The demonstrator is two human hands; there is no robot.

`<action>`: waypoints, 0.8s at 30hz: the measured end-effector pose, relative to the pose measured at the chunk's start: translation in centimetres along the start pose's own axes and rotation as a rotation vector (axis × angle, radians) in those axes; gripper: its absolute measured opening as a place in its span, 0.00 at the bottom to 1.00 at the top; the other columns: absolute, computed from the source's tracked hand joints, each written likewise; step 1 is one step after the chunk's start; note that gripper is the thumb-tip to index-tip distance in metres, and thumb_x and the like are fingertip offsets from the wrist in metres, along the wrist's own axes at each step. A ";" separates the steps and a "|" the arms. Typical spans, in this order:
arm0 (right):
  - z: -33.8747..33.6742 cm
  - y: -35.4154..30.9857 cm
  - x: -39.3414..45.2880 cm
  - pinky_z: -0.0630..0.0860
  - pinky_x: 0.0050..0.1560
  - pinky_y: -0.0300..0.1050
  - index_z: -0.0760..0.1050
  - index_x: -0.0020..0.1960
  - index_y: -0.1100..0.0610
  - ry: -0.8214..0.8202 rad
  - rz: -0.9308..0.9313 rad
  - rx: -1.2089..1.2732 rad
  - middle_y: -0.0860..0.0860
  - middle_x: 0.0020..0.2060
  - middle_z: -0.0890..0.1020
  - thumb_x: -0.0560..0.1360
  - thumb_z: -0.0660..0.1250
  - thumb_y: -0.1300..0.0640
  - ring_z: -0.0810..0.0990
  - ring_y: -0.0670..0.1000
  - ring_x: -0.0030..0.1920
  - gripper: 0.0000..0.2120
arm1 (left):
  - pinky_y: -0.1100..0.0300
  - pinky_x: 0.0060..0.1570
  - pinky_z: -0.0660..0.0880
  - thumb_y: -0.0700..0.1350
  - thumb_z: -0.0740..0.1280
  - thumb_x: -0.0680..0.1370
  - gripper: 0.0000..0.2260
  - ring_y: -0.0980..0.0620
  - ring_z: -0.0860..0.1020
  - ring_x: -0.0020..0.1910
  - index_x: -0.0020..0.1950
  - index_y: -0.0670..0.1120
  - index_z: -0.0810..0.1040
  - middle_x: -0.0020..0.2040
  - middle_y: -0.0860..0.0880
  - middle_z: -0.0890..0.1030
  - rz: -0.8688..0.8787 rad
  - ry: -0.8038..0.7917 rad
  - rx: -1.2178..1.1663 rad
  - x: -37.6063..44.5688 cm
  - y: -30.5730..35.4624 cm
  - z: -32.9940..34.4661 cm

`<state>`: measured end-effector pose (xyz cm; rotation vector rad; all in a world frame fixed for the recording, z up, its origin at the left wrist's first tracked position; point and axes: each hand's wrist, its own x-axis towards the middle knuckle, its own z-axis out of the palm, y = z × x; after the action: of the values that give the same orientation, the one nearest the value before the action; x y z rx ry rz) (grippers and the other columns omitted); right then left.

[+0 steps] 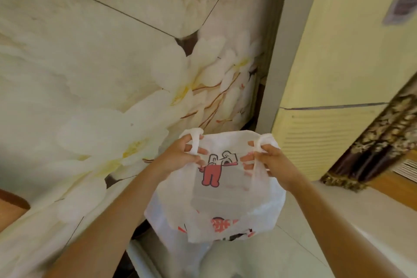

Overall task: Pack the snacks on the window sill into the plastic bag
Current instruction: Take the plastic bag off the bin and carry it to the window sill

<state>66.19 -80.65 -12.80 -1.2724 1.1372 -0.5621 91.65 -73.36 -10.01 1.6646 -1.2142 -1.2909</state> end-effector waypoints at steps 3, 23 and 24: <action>-1.3 0.5 -3.1 0.76 0.51 0.50 0.72 0.64 0.53 0.104 0.025 0.037 0.51 0.46 0.86 0.79 0.59 0.62 0.85 0.51 0.44 0.15 | 0.65 0.46 0.77 0.32 0.69 0.75 0.25 0.47 0.83 0.49 0.67 0.51 0.70 0.52 0.46 0.84 0.048 -0.117 0.075 0.7 1.4 1.2; -17.9 11.5 -31.5 0.82 0.43 0.51 0.73 0.61 0.50 0.824 0.164 0.151 0.52 0.52 0.83 0.77 0.63 0.64 0.83 0.54 0.48 0.16 | 0.51 0.61 0.75 0.36 0.75 0.71 0.35 0.52 0.79 0.57 0.71 0.55 0.63 0.54 0.49 0.83 0.278 -0.821 0.381 -2.3 8.8 32.0; -19.3 12.3 -32.9 0.82 0.42 0.51 0.73 0.61 0.50 0.840 0.174 0.152 0.52 0.52 0.82 0.77 0.63 0.65 0.83 0.54 0.48 0.15 | 0.51 0.61 0.75 0.35 0.74 0.71 0.34 0.51 0.79 0.57 0.70 0.55 0.63 0.53 0.49 0.83 0.282 -0.838 0.375 -2.9 9.2 34.1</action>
<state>33.26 -57.97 -10.89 -0.7887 1.8283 -1.0787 56.17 -72.91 -9.66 1.1060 -2.2014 -1.7096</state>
